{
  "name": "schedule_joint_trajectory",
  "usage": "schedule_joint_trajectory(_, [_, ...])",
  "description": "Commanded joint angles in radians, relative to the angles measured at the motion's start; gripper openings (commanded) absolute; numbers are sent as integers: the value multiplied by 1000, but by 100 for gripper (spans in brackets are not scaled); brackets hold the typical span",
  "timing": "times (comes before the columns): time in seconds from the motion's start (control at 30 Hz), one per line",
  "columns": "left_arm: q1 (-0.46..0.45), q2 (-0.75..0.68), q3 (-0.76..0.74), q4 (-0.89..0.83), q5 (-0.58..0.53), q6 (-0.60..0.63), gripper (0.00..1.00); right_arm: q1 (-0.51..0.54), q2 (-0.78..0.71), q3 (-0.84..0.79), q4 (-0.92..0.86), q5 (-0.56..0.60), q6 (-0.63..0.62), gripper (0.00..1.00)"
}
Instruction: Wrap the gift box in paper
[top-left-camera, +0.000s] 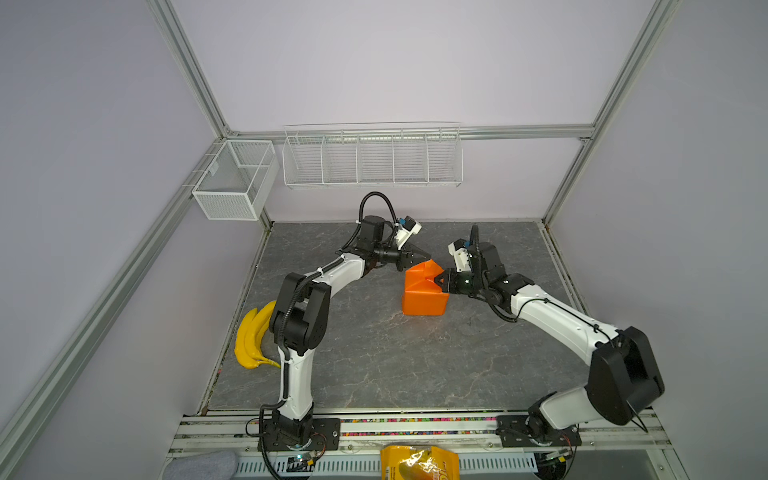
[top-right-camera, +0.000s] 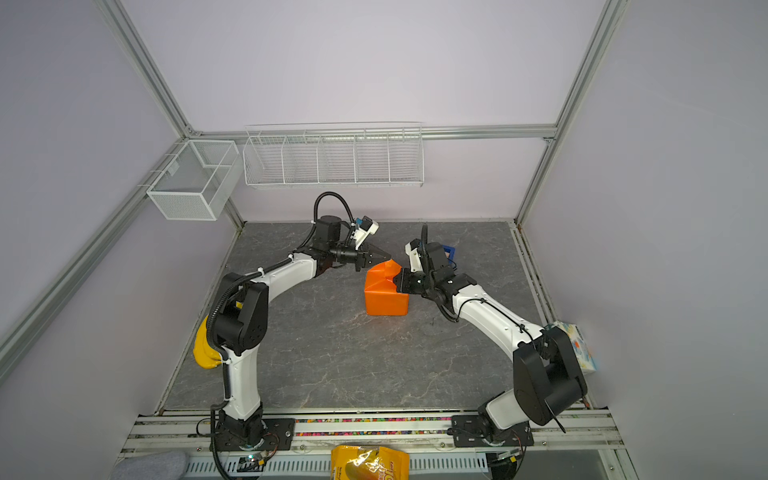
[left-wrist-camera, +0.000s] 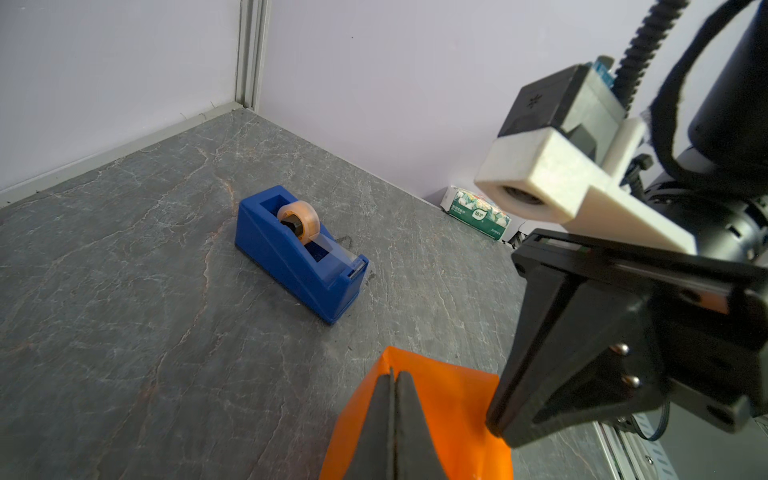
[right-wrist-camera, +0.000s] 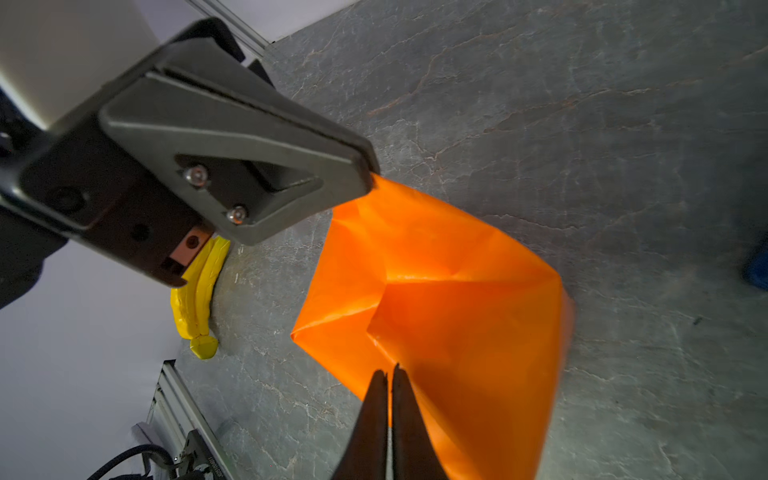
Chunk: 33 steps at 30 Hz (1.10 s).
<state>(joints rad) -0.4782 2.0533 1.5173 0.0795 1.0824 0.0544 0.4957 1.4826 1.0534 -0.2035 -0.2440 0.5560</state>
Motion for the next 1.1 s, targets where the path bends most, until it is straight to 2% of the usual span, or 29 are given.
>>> schedule_joint_trajectory(0.0, [-4, -40, -6, 3, 26, 21, 0, -13, -3, -42, -64, 52, -13, 8])
schedule_joint_trajectory(0.43, [-18, -130, -95, -65, 17, 55, 0, -17, 39, -61, -42, 39, -2, 7])
schedule_joint_trajectory(0.73, [-73, -172, -152, -138, -61, 60, 0, -17, 52, -62, -38, 37, -1, 7])
schedule_joint_trajectory(1.07, [-134, -198, -229, -133, -163, -55, 0, -18, 69, -65, -37, 32, 2, 6])
